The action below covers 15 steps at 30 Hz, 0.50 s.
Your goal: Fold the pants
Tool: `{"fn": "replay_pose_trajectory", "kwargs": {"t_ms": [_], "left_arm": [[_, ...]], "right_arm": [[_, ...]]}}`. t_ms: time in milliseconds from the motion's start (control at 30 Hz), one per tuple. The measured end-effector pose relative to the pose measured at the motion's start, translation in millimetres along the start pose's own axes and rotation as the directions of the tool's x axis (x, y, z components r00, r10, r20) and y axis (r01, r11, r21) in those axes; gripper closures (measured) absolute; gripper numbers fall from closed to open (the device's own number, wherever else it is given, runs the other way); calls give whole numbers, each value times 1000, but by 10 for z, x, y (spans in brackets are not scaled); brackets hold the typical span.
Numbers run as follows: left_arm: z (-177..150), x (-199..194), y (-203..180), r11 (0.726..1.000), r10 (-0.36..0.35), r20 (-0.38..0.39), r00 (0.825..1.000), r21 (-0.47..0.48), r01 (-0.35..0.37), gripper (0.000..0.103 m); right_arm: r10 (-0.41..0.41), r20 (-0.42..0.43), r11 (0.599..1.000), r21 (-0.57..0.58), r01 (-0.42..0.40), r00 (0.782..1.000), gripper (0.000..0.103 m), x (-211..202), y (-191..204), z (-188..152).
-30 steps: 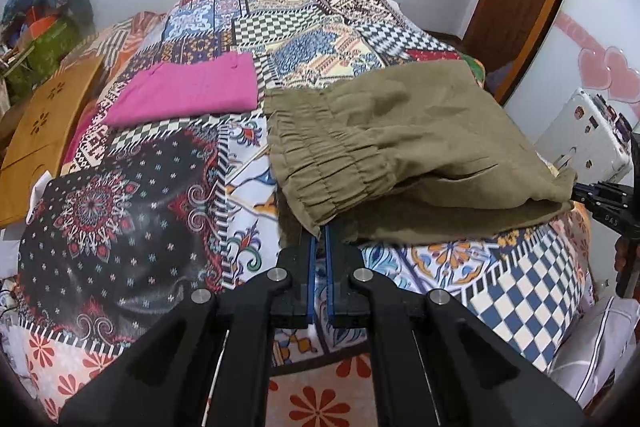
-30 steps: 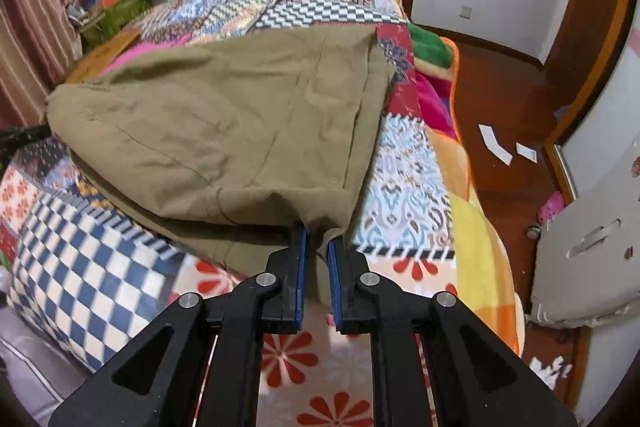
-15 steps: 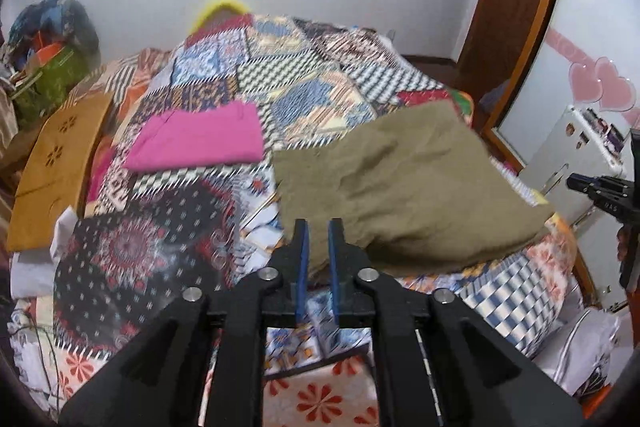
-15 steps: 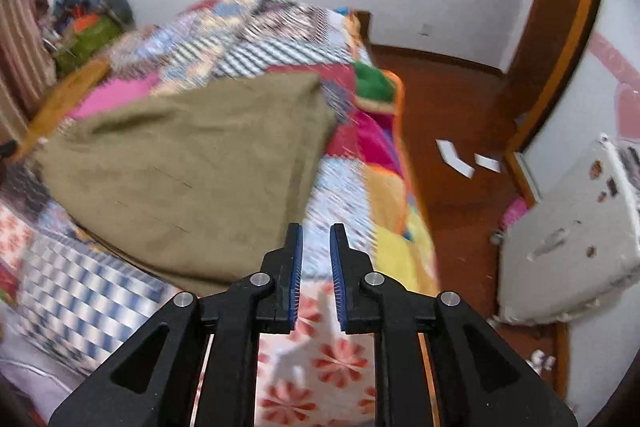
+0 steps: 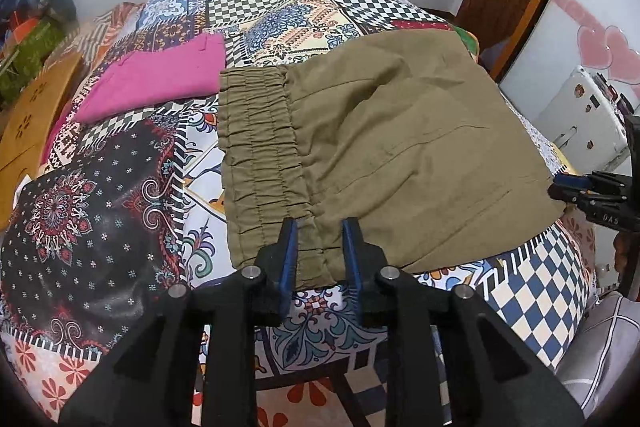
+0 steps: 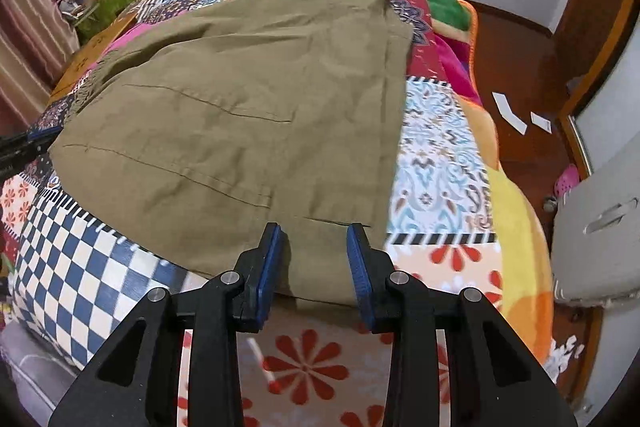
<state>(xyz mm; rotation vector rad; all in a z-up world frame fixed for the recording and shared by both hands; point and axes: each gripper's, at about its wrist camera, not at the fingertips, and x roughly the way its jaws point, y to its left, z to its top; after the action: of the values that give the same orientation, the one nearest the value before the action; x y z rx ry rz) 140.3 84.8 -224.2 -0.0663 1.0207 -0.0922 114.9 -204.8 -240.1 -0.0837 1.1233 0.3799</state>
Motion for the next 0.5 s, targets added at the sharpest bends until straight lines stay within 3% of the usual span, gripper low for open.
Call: {"fn": "replay_pose_trajectory", "kwargs": {"t_ms": [100,200,267,333,500], "left_arm": [[55,-57,23,1000,-7,-6,1000,-9,7,78],[159,-195,124,999,-23,6,1000,-44,23,66],[258,-284,234,996,-20,26,999,-83,22,57],[376,-345,329,994,9,55,998,-110,-2,55],[670,-317,567,986,73,80,994,-158,-60,51]], "right_arm": [[-68,-16,998,-13,67,998,69,-2,-74,0],[-53,-20,998,19,54,998,69,-64,-223,-9],[-110,-5,994,15,110,994,69,-130,-285,32],[-146,16,989,15,146,989,69,-191,-327,112],[-113,79,992,70,107,990,60,-266,-486,451]]}}
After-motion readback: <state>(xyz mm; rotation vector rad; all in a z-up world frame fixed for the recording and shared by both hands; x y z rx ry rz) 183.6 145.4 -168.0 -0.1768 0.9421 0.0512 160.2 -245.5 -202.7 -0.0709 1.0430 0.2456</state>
